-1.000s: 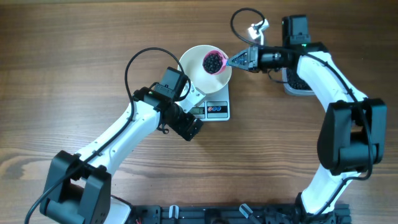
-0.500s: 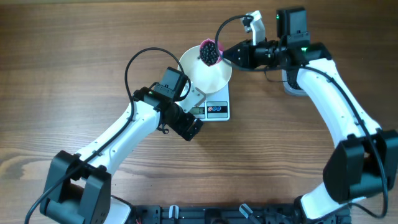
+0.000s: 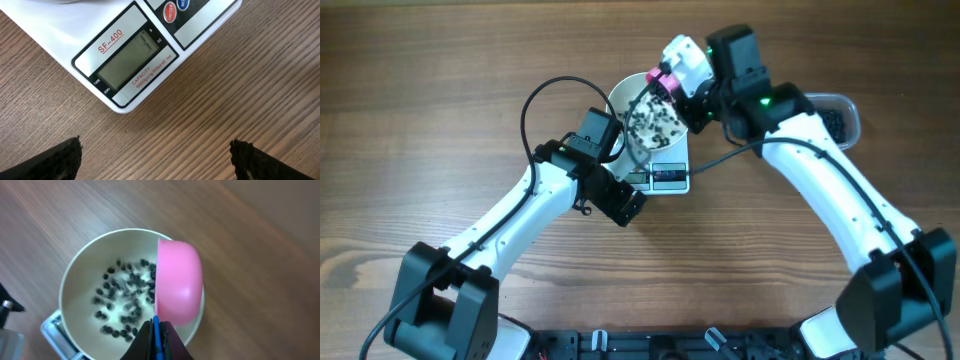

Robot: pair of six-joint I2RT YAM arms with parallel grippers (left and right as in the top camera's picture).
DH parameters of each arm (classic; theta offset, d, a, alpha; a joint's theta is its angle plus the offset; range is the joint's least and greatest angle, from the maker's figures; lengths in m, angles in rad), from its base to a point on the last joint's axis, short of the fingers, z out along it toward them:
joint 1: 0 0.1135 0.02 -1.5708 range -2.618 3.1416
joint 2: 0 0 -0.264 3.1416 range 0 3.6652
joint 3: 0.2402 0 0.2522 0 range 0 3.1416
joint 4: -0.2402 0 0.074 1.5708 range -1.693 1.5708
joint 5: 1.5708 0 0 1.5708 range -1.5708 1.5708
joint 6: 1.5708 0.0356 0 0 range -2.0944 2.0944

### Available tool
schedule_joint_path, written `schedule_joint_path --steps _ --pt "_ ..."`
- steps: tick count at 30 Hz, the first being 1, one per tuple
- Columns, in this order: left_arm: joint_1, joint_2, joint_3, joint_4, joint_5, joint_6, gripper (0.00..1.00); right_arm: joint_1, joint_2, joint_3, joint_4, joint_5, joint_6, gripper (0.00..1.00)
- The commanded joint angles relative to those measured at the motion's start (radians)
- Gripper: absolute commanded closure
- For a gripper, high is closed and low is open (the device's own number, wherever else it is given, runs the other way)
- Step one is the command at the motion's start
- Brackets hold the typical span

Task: Scoop item into bowl and weigh 150g on scale
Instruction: 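Tilt the scoop with the right gripper to pour beans into bowl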

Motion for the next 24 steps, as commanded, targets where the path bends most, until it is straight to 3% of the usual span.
schedule_joint_path --steps 1,24 --pt "0.0 -0.012 -0.006 0.0 0.009 -0.006 0.0 0.031 -0.078 0.011 0.003 0.149 -0.135 0.96" --pt "0.0 -0.012 -0.006 0.001 0.009 -0.006 0.0 0.035 -0.127 0.011 0.038 0.138 -0.121 0.96"
